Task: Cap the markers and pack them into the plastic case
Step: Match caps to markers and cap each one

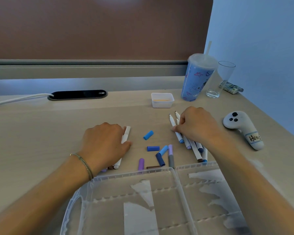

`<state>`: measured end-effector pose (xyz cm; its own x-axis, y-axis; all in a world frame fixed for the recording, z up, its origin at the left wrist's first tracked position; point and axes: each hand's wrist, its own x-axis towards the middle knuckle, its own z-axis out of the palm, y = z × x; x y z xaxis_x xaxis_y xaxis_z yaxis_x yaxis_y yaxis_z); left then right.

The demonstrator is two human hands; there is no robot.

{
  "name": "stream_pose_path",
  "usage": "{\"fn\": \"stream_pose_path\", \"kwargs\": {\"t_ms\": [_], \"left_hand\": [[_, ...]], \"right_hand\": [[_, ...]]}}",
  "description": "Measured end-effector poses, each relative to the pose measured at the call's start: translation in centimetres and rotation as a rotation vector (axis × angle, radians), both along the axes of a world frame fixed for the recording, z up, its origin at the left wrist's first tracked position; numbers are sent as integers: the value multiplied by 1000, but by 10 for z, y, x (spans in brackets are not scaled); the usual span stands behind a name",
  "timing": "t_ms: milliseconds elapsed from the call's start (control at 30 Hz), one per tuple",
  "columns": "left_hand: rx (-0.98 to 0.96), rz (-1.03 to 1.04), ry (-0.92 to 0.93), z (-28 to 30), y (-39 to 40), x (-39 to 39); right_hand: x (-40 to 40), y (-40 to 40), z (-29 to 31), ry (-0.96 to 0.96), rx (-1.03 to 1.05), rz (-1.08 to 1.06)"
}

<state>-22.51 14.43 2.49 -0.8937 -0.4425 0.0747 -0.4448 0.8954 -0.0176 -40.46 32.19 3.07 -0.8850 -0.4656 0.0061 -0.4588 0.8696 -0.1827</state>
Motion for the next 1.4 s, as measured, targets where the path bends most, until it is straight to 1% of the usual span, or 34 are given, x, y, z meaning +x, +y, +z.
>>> {"fn": "stream_pose_path", "kwargs": {"t_ms": [133,233,300,367,467,533,633,700,767,867,900,933,1000,1033,1067,1133,1200,1333,1400], "left_hand": [[63,0,34,5,2,1],[183,-29,174,2,0,1],[320,-57,261,1,-2,0],[461,-86,311,4,-1,0],[687,-105,340,12,3,0],[890,-81,345,15,5,0],[1144,-55,356,19,8,-1],[1222,-56,368,22,9,-1],[1258,-53,380,24,9,0],[1276,-41,375,27,8,1],[1274,-33,373,28,7,1],[1270,-17,371,29,6,1],[1261,22,364,30,2,1],[1259,40,359,30,0,1],[1260,54,353,30,-2,1],[1260,78,338,30,-5,1],[1243,84,316,29,-7,0],[1222,74,279,26,-10,-1],[1215,62,275,24,-10,-1]], "right_hand": [[8,-5,2,18,82,1],[13,-7,2,33,107,5],[14,-6,5,-13,72,6],[16,-5,12,-117,-1,30],[25,-5,27,-286,-159,146],[36,-8,36,-368,-235,244],[48,-13,42,-454,-262,374],[55,-15,43,-489,-278,433],[60,-18,44,-496,-294,472],[62,-20,43,-493,-359,473],[60,-21,41,-464,-389,460],[56,-22,39,-396,-393,439],[51,-25,32,-168,-272,400],[50,-26,28,-82,-187,392],[51,-28,24,-40,-118,393],[53,-31,14,-20,-39,426],[55,-33,5,-5,-5,456],[54,-34,-2,48,9,461],[51,-34,-2,22,13,434]]}}
